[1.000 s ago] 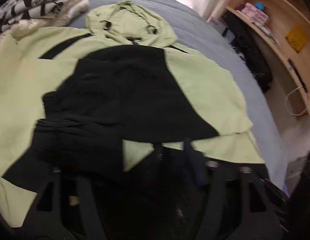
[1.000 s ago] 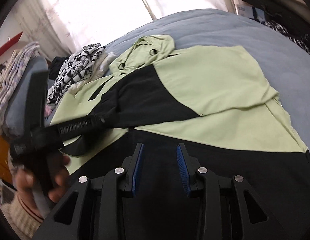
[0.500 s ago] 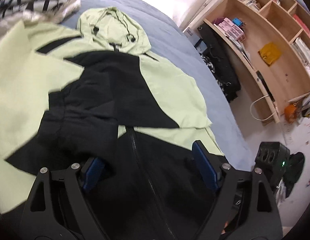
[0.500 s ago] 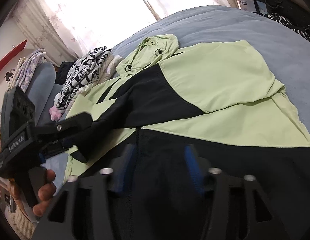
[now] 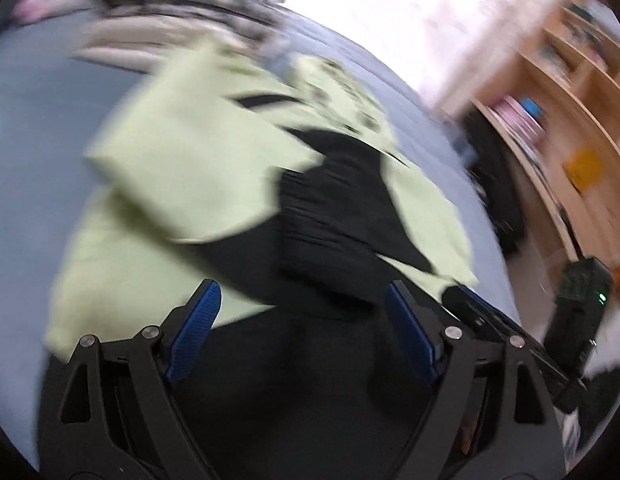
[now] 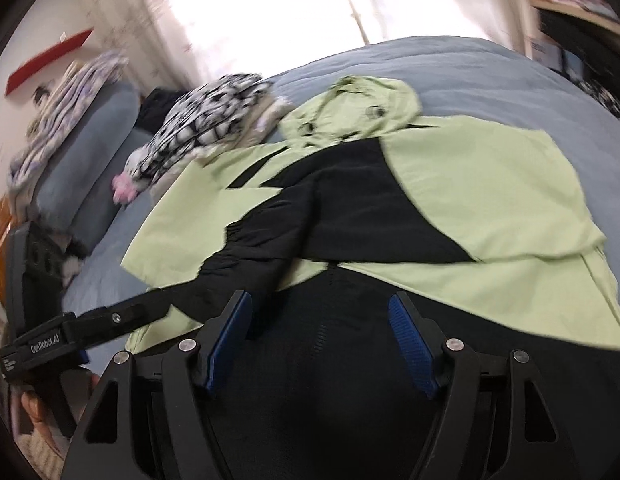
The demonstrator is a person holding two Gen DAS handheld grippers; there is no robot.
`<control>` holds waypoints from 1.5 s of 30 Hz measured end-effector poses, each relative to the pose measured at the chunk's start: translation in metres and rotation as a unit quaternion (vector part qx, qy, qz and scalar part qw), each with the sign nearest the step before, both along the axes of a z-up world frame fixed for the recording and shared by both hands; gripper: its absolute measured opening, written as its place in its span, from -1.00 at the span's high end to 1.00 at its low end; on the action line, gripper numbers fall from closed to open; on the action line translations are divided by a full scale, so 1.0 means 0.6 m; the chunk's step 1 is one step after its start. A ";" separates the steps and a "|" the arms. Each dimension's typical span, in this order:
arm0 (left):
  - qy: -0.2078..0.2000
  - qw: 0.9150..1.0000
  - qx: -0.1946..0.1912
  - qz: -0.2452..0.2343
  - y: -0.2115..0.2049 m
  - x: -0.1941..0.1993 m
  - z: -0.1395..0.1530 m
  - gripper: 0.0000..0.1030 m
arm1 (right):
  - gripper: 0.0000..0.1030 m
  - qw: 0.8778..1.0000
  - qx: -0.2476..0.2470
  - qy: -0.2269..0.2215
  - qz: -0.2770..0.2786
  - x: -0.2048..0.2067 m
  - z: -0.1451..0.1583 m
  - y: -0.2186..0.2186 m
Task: Fold large clothes
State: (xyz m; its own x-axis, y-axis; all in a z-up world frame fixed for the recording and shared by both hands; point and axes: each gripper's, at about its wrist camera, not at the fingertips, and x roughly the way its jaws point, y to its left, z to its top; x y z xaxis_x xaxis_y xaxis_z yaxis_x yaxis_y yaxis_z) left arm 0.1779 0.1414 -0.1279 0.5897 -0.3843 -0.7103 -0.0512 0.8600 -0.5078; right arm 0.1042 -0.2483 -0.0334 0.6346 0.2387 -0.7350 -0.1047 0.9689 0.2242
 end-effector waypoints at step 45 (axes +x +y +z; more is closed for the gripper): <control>0.019 0.989 0.148 0.008 0.124 0.205 -0.013 -0.59 | -0.40 0.982 0.050 0.079 -0.164 0.154 -0.086 -0.235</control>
